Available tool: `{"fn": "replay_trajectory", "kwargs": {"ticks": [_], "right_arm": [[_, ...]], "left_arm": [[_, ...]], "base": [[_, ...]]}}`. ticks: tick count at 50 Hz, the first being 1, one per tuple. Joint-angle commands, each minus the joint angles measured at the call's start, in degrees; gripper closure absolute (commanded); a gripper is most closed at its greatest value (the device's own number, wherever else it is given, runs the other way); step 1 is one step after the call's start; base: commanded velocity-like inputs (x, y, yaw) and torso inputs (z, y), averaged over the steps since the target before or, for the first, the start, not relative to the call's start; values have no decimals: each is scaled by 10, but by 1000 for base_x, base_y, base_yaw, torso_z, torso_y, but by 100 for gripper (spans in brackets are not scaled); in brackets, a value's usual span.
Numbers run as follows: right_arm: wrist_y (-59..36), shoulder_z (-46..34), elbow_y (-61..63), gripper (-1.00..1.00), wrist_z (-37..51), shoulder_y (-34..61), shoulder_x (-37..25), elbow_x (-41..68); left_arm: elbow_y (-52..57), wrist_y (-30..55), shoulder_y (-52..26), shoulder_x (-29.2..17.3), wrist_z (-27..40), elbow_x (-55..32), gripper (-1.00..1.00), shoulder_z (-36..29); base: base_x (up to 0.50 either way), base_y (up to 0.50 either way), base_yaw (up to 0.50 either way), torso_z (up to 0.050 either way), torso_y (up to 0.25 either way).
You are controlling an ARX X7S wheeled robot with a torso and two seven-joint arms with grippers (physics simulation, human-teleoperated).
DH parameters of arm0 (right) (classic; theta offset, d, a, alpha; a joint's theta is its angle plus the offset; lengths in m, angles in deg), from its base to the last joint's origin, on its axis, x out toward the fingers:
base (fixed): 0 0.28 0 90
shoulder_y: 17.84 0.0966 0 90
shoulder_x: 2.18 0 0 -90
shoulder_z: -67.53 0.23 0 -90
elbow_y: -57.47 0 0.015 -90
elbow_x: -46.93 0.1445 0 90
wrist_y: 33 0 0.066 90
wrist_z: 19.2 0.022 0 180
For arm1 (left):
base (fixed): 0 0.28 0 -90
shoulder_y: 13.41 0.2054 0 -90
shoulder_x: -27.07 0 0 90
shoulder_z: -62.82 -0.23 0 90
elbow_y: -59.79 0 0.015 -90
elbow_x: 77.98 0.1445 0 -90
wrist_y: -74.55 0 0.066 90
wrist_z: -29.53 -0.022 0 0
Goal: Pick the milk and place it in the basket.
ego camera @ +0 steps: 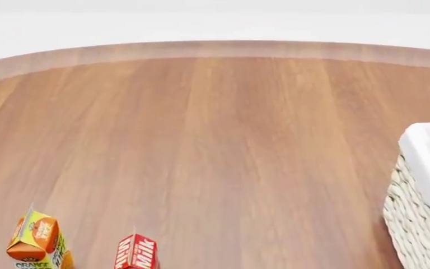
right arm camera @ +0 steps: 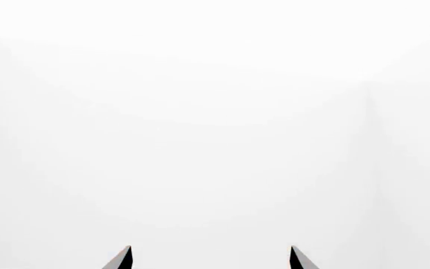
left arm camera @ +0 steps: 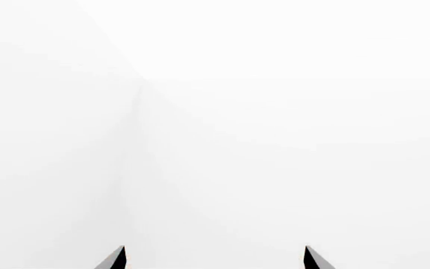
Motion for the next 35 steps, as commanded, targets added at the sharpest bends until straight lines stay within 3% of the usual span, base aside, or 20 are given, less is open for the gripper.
{"fn": "replay_trajectory", "kwargs": {"ticks": [1, 27, 35], "right_arm": [[11, -4, -1, -100, 1, -8, -3, -2], [22, -18, -3, -100, 15, -18, -17, -9], [23, -49, -6, -100, 16, -12, -31, -24]], "left_arm": [[-1, -5, 3, -2, 2, 0, -100, -3], [-3, -13, 8, -10, 9, -4, -100, -6], [-4, -17, 11, -9, 9, 0, -100, -10]], "base": [[500, 0, 0, 0, 0], [496, -1, 0, 0, 1], [26, 0, 0, 0, 0]]}}
